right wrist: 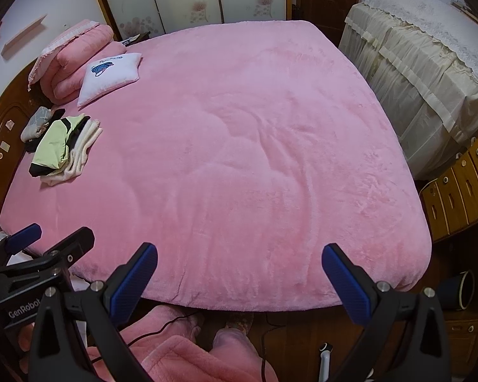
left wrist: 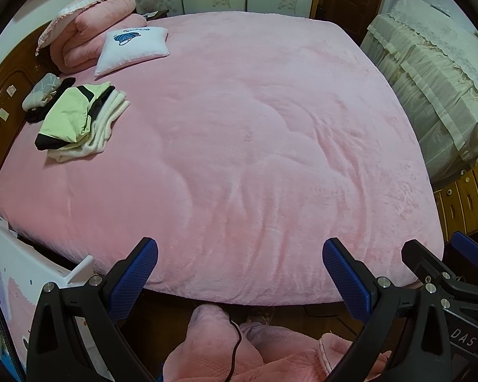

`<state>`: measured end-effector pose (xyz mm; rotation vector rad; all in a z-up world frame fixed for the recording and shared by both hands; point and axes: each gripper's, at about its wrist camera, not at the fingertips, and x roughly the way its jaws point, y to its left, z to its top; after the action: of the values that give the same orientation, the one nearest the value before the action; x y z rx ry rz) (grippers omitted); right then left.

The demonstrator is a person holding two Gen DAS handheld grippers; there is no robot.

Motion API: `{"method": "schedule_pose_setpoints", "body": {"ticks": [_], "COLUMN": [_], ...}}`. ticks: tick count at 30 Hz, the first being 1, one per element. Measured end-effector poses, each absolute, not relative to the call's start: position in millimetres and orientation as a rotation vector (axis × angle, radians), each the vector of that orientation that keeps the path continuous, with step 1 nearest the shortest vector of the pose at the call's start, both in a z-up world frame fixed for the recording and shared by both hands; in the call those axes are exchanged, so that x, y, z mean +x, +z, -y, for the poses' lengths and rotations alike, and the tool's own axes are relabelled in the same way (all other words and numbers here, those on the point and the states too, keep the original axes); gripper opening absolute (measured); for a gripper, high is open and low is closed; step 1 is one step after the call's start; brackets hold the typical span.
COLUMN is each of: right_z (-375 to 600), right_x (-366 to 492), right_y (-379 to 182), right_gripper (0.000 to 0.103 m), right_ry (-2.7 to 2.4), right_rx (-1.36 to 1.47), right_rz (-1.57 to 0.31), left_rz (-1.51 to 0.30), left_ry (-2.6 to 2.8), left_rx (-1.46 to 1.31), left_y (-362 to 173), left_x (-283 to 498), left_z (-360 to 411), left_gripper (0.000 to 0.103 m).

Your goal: Fold large clothes

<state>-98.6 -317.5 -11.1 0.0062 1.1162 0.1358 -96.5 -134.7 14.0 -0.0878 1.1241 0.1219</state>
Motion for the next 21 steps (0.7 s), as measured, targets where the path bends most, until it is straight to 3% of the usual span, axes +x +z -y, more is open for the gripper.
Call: {"method": "schedule_pose_setpoints", "body": {"ticks": [21], "right_z": [318.6], "right_x": [-87.5], "right_y": [-12.3], "right_gripper": [0.103], "right_ry": [0.146], "right_rx": [-0.003], "right_rz": [-1.127], "left_rz": [-1.135], "left_ry": [0.137], "left_rx": [-0.083], "left_y": [14.2], "left_x": [-90.5], "left_z": [134.4], "left_gripper": [0.102]}}
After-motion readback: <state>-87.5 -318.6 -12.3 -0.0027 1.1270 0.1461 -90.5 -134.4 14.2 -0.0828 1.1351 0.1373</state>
